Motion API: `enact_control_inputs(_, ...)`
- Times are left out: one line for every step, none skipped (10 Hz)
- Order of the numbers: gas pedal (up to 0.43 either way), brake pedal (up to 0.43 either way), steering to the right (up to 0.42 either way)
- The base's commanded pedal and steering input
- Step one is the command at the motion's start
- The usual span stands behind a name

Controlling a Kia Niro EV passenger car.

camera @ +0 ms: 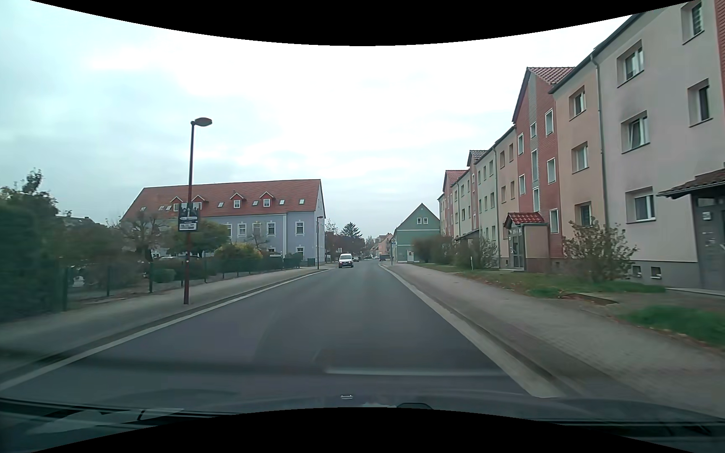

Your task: Follow the waypoints while adhering to traffic rules and regulations

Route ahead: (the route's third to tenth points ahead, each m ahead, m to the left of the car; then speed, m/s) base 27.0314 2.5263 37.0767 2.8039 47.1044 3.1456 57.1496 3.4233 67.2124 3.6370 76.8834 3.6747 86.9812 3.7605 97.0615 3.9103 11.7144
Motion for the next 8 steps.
enact_control_inputs(0.157,0.0,-0.01)
enact_control_inputs(0.157,0.0,-0.01)
enact_control_inputs(0.157,0.0,-0.01)
enact_control_inputs(0.157,0.0,-0.01)
enact_control_inputs(0.157,0.0,-0.01)
enact_control_inputs(0.157,0.0,-0.01)
enact_control_inputs(0.157,0.0,-0.011)
enact_control_inputs(0.157,0.0,-0.011)
